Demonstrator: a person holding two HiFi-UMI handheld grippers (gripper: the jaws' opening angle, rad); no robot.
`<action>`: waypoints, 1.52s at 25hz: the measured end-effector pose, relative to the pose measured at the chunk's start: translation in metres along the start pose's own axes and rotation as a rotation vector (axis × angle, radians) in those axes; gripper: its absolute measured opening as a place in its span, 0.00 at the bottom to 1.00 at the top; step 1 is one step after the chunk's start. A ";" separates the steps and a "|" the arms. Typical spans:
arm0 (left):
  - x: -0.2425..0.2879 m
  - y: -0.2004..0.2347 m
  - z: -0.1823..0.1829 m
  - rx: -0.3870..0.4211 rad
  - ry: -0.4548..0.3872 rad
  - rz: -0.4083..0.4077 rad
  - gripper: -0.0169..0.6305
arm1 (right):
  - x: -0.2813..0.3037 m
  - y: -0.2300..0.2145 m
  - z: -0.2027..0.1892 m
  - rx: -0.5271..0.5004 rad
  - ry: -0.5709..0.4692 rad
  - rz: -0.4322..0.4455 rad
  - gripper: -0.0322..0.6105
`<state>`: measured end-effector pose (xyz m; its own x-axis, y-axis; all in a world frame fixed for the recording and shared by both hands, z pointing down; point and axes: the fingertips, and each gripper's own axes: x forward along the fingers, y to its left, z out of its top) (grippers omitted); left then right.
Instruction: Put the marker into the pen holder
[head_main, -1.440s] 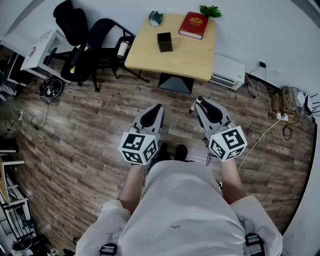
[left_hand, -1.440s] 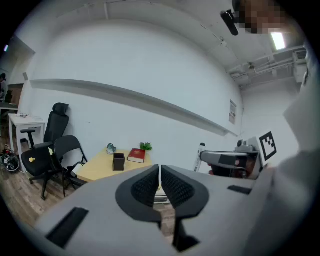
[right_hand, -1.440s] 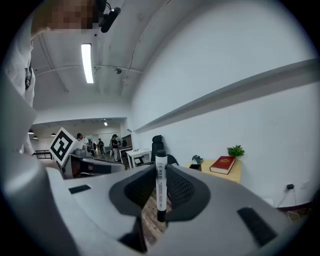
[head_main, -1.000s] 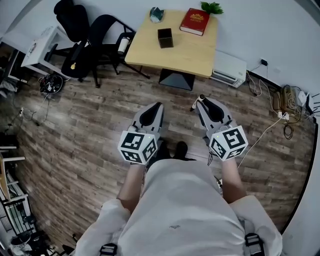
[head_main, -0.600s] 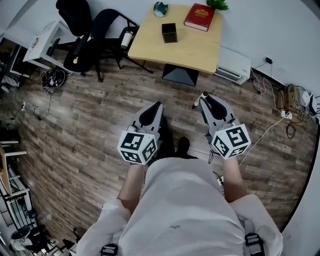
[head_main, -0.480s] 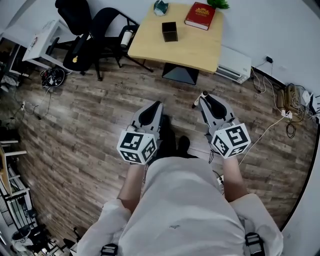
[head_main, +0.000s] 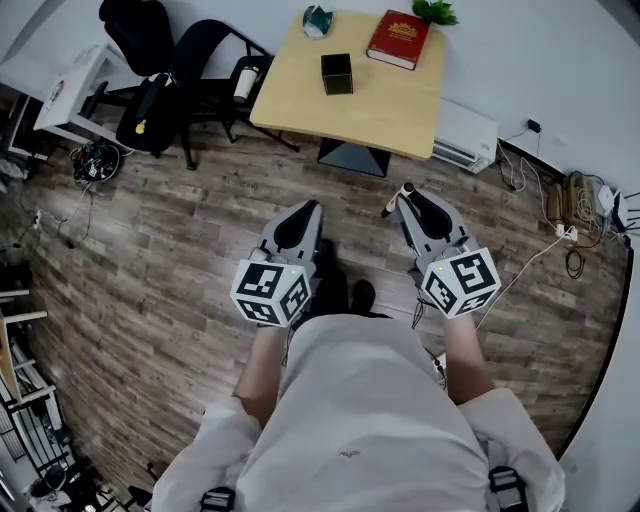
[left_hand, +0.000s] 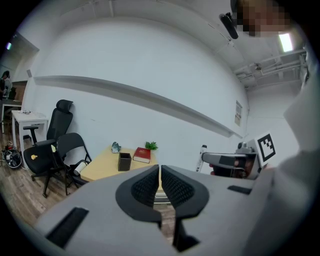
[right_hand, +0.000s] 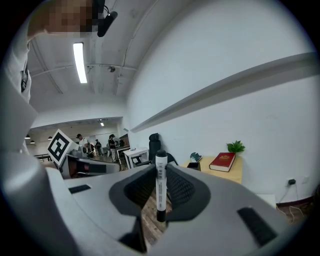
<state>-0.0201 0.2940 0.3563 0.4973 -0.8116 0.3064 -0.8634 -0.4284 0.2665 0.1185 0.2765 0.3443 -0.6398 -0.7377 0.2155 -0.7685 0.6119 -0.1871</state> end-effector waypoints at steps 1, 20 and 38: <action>0.004 0.004 0.002 -0.001 0.002 -0.002 0.05 | 0.005 -0.003 0.001 0.001 0.002 -0.002 0.16; 0.087 0.095 0.055 -0.016 0.013 -0.064 0.05 | 0.119 -0.042 0.038 0.003 0.028 -0.059 0.16; 0.119 0.180 0.075 -0.020 0.036 -0.125 0.05 | 0.215 -0.028 0.051 0.032 0.024 -0.076 0.16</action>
<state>-0.1231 0.0904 0.3718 0.6044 -0.7370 0.3025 -0.7925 -0.5175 0.3226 0.0033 0.0861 0.3469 -0.5796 -0.7747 0.2529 -0.8147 0.5444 -0.1998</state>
